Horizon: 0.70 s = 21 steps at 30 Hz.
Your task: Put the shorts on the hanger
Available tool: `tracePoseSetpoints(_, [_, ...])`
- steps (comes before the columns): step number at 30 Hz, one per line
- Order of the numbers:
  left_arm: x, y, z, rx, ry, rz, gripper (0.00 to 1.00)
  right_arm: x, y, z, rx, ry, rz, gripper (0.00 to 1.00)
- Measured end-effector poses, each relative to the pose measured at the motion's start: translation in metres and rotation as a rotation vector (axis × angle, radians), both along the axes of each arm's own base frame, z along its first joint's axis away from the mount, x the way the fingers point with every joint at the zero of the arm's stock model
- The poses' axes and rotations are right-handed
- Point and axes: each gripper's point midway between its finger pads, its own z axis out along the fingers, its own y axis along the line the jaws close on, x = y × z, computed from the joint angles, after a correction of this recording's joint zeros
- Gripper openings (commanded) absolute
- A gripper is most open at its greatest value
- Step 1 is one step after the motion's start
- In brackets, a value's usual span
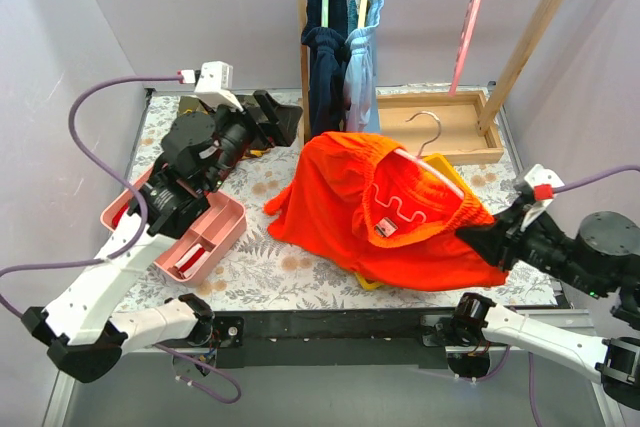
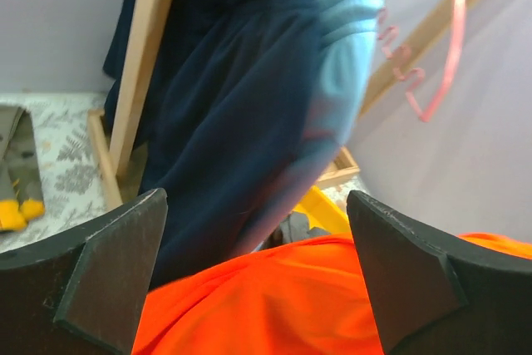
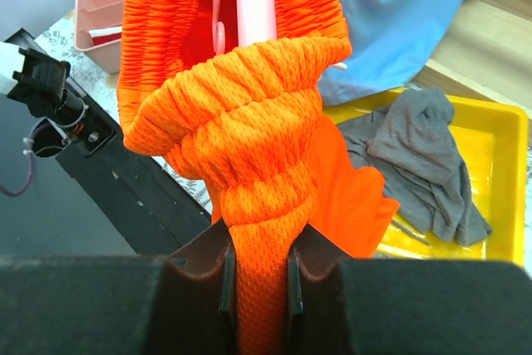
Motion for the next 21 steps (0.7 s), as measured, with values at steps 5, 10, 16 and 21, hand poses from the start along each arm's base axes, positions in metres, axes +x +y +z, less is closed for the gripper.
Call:
tracePoseSetpoints(5, [0.024, -0.007, -0.048, 0.032, 0.109, 0.067, 0.72, -0.007, -0.02, 0.018, 0.037, -0.018, -0.027, 0.01])
tracePoseSetpoints(10, [0.037, -0.023, -0.105, 0.066, 0.221, 0.057, 0.57, -0.013, -0.037, 0.035, 0.079, -0.041, -0.05, 0.01])
tracePoseSetpoints(16, [0.035, -0.044, -0.165, 0.069, 0.342, -0.015, 0.46, -0.018, -0.053, 0.048, 0.108, -0.053, -0.074, 0.01])
tracePoseSetpoints(21, [0.023, -0.064, -0.177, 0.035, 0.367, -0.105, 0.44, -0.019, -0.068, 0.057, 0.142, -0.06, -0.12, 0.01])
